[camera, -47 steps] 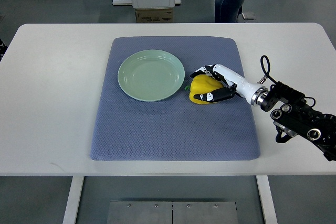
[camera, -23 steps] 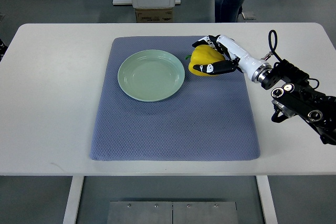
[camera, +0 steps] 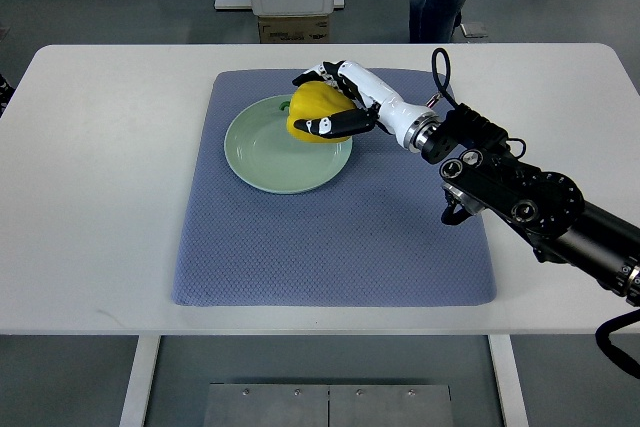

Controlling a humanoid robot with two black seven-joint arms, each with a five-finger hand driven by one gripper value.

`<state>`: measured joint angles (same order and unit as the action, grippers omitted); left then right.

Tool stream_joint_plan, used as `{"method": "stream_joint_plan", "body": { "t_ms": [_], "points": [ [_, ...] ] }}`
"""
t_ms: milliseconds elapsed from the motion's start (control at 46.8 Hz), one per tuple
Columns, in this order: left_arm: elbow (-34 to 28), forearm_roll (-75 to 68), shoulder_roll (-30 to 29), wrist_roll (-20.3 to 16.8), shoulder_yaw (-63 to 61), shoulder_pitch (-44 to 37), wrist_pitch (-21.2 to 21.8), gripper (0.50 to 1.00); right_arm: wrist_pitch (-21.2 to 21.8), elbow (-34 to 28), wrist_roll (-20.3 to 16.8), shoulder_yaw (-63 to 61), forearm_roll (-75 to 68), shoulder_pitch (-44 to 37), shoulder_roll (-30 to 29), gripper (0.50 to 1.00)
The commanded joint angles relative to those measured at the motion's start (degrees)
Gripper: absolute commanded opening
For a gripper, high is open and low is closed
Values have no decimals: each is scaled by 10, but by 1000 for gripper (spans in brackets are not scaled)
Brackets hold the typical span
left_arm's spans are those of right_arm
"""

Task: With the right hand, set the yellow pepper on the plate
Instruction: 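Lower the pepper onto the green plate and open the right hand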

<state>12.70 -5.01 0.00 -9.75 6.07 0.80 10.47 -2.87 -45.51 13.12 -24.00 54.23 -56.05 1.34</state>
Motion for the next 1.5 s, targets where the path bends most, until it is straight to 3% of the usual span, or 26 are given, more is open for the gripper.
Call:
{"method": "stream_joint_plan", "body": {
  "t_ms": [0,1070,1091,1134,1155,1219,1476],
  "points": [
    [0,0,0,0,0,0,0,1000,-2,2,-6,0,0,0,-13,500],
    [0,0,0,0,0,0,0,1000,-15,6,-22,67,0,5,-13,500],
    [0,0,0,0,0,0,0,1000,-15,6,-23,66,-2,5,-13,553],
    [0,0,0,0,0,0,0,1000,-15,6,-23,65,-3,5,-13,833],
    [0,0,0,0,0,0,0,1000,-16,5,-22,65,-3,5,-13,896],
    [0,0,0,0,0,0,0,1000,-16,2,-22,64,-13,5,-13,985],
    [0,0,0,0,0,0,0,1000,-16,2,-22,47,-17,3,-13,998]
  ]
}}
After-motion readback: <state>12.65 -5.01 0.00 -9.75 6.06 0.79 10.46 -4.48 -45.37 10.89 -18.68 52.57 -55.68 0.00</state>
